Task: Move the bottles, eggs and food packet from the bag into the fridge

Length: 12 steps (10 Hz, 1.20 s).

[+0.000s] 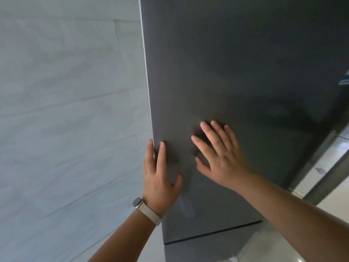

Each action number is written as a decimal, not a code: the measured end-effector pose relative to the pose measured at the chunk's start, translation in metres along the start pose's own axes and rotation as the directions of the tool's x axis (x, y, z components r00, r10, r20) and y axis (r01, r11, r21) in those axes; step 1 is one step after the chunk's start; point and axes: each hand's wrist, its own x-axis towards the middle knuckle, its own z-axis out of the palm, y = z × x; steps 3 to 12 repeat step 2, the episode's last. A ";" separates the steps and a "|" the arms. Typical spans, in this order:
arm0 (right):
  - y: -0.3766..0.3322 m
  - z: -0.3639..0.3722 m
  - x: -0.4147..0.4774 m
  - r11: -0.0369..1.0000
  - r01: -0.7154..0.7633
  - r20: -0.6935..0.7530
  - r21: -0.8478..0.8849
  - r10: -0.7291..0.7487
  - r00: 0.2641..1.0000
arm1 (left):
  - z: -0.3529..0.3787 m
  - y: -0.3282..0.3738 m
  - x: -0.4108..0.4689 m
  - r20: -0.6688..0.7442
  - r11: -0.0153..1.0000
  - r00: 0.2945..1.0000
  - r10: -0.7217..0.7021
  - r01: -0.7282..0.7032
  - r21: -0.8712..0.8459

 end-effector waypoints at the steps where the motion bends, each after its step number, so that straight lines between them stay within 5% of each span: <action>1: -0.011 -0.014 -0.002 0.997 -0.073 0.097 0.014 0.071 0.993 | -0.015 -0.001 -0.006 0.057 0.996 0.997 0.045 -0.049 0.072; 2: -0.022 -0.025 -0.010 0.994 -0.112 0.193 -0.007 0.111 0.975 | -0.026 -0.006 -0.015 0.096 0.988 0.992 0.086 -0.097 0.117; 12: -0.022 -0.025 -0.010 0.994 -0.112 0.193 -0.007 0.111 0.975 | -0.026 -0.006 -0.015 0.096 0.988 0.992 0.086 -0.097 0.117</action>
